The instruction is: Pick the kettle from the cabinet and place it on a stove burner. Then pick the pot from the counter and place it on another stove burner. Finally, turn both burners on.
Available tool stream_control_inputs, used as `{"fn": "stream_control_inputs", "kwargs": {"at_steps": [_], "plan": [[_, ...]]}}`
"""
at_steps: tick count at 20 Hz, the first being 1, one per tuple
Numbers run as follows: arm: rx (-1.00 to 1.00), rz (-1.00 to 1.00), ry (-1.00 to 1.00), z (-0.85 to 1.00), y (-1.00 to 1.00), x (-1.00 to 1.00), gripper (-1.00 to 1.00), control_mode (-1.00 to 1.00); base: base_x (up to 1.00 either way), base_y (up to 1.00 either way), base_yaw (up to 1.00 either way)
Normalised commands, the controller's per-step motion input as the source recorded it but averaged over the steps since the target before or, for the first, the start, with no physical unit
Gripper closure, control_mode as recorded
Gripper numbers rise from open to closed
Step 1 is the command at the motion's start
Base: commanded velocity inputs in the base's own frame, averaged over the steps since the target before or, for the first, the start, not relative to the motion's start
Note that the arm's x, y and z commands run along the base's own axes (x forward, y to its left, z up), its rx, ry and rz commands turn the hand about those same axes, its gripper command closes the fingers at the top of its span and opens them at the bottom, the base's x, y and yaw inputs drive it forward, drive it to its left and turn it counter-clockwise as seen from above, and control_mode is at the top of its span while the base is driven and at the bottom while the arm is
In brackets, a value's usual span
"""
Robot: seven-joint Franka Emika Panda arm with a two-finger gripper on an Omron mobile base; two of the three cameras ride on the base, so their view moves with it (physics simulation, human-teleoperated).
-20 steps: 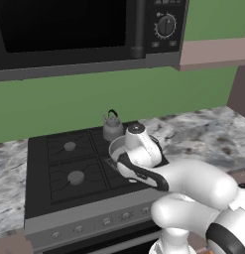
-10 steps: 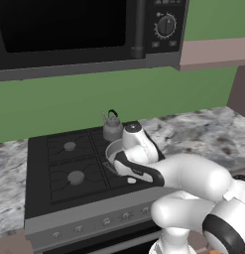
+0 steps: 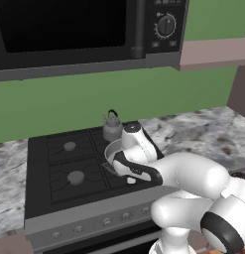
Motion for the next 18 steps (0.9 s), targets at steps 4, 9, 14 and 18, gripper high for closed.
{"fn": "stream_control_inputs", "kwargs": {"at_steps": [4,9,14,18], "plan": [[0.00,0.00,0.00,-0.03,0.00,0.00,1.00,-1.00,0.00,0.00,0.00],[0.00,0.00,0.00,-0.05,0.00,0.00,1.00,-1.00,0.00,0.00,0.00],[0.00,0.00,0.00,-0.08,0.00,0.00,1.00,-1.00,0.00,0.00,0.00],[0.00,0.00,0.00,-0.08,0.00,0.00,1.00,-1.00,0.00,0.00,0.00]]}}
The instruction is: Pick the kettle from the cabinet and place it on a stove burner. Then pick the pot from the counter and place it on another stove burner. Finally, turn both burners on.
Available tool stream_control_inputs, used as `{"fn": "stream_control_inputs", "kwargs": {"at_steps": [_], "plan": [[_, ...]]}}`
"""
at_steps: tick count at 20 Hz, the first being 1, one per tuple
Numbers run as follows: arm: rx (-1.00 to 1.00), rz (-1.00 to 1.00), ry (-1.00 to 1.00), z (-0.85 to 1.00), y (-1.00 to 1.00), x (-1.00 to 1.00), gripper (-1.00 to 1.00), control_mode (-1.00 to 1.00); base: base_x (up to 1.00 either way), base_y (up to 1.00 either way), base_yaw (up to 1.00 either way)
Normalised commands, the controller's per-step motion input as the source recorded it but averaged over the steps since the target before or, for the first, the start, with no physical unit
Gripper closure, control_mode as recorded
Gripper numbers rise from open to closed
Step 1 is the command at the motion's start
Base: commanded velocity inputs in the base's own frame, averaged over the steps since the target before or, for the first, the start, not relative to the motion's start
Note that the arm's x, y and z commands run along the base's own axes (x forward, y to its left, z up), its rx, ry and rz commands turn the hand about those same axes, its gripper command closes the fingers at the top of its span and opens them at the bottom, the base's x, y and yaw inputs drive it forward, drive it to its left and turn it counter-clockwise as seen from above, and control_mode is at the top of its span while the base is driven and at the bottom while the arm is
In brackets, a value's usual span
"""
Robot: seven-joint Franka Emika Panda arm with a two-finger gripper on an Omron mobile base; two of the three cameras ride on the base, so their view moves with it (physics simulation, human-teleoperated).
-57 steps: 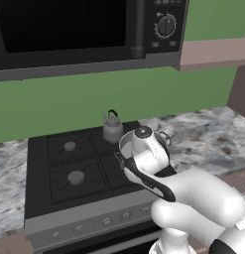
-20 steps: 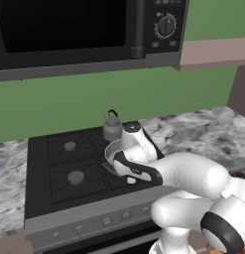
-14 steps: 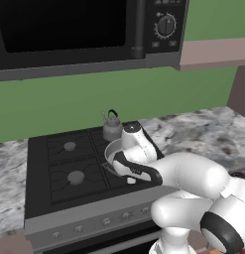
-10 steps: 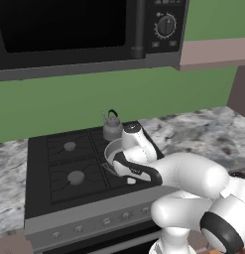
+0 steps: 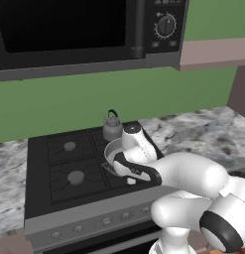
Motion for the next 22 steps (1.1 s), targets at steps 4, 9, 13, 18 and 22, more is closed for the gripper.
{"fn": "stream_control_inputs", "kwargs": {"at_steps": [4,9,13,18,22], "plan": [[0.00,0.00,0.00,-0.03,0.00,0.00,-1.00,-1.00,0.00,0.00,0.00],[0.00,0.00,0.00,-0.01,0.00,0.00,-1.00,-1.00,0.00,0.00,0.00],[0.00,0.00,0.00,0.00,0.00,0.00,-1.00,-1.00,0.00,0.00,0.00],[0.00,0.00,0.00,0.08,0.00,-0.04,-1.00,-1.00,0.00,0.00,0.00],[0.00,0.00,0.00,0.22,0.01,-0.10,-1.00,-1.00,0.00,0.00,0.00]]}}
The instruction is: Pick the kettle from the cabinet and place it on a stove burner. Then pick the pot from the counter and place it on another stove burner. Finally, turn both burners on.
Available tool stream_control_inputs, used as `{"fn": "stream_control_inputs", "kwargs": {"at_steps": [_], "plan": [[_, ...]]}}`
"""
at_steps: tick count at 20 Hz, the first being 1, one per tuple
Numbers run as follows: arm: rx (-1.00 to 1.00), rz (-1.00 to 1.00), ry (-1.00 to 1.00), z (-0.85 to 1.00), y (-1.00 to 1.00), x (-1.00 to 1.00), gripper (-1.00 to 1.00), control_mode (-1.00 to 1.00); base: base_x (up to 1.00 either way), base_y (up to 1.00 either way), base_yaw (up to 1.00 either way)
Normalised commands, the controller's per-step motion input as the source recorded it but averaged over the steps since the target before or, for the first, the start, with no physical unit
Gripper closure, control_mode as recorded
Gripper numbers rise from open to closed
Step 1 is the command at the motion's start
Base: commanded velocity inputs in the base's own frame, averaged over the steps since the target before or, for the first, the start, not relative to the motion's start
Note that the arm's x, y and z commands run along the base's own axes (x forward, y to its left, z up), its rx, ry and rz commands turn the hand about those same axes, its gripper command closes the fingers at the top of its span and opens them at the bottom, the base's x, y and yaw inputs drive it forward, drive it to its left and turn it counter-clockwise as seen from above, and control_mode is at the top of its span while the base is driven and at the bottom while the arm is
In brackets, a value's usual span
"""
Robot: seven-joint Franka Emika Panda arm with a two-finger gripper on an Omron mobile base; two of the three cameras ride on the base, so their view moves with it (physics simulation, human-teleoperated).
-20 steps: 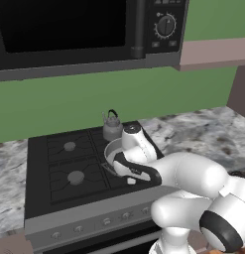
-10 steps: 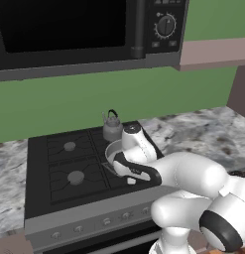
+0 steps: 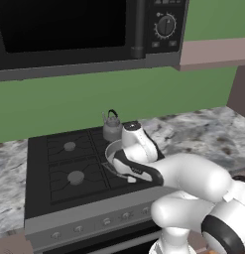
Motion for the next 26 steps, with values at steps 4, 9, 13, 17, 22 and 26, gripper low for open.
{"fn": "stream_control_inputs", "kwargs": {"at_steps": [4,9,13,17,22,26], "plan": [[0.00,0.00,0.00,0.25,0.00,-0.16,-1.00,-1.00,0.00,0.00,0.00],[0.00,0.00,0.00,0.23,0.00,-0.20,-1.00,-1.00,0.00,0.00,0.00],[0.00,0.00,0.00,0.26,0.00,-0.18,-1.00,-1.00,0.00,0.00,0.00],[0.00,0.00,0.00,0.28,-0.02,-0.19,-1.00,-1.00,0.00,0.00,0.00],[0.00,0.00,0.00,0.26,-0.08,-0.18,-1.00,-1.00,0.00,0.00,0.00],[0.00,0.00,0.00,0.10,0.00,0.00,-1.00,-1.00,0.00,0.00,0.00]]}}
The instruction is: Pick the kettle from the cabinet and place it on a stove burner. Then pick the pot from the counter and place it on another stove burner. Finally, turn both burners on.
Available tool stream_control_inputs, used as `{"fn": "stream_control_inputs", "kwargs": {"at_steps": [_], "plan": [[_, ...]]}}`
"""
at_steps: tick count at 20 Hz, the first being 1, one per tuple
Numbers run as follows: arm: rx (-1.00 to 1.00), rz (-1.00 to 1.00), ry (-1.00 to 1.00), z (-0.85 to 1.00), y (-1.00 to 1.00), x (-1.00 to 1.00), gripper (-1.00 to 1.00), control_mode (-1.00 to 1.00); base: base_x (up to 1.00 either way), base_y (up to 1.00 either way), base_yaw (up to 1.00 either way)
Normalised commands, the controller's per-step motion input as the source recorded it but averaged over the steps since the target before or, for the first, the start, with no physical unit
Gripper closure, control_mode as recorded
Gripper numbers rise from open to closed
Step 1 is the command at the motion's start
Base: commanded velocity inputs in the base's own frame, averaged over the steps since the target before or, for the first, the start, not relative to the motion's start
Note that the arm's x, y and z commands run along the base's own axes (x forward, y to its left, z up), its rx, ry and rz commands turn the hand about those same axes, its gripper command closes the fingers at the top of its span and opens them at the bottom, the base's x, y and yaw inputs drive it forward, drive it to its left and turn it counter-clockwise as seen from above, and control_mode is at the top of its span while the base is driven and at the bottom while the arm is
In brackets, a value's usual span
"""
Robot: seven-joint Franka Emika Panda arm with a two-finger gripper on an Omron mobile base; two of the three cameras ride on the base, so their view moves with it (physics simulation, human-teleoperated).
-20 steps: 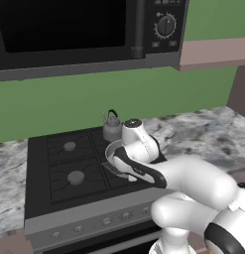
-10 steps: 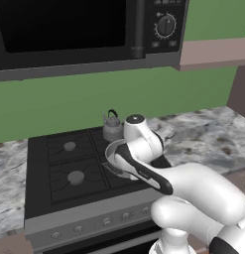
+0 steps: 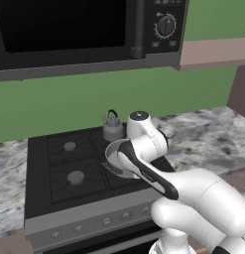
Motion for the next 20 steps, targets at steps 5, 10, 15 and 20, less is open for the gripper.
{"fn": "stream_control_inputs", "kwargs": {"at_steps": [5,10,15,20], "plan": [[0.00,0.00,0.00,0.00,0.00,0.00,-1.00,-1.00,0.00,0.00,0.00],[0.00,-0.01,-0.01,0.06,0.00,-0.02,-1.00,-1.00,0.00,0.00,0.00],[0.00,-0.01,-0.01,0.05,0.00,-0.03,-1.00,-1.00,0.00,0.00,0.00],[0.00,-0.01,-0.01,0.00,0.00,-0.03,-1.00,1.00,-0.10,0.00,-0.01]]}}
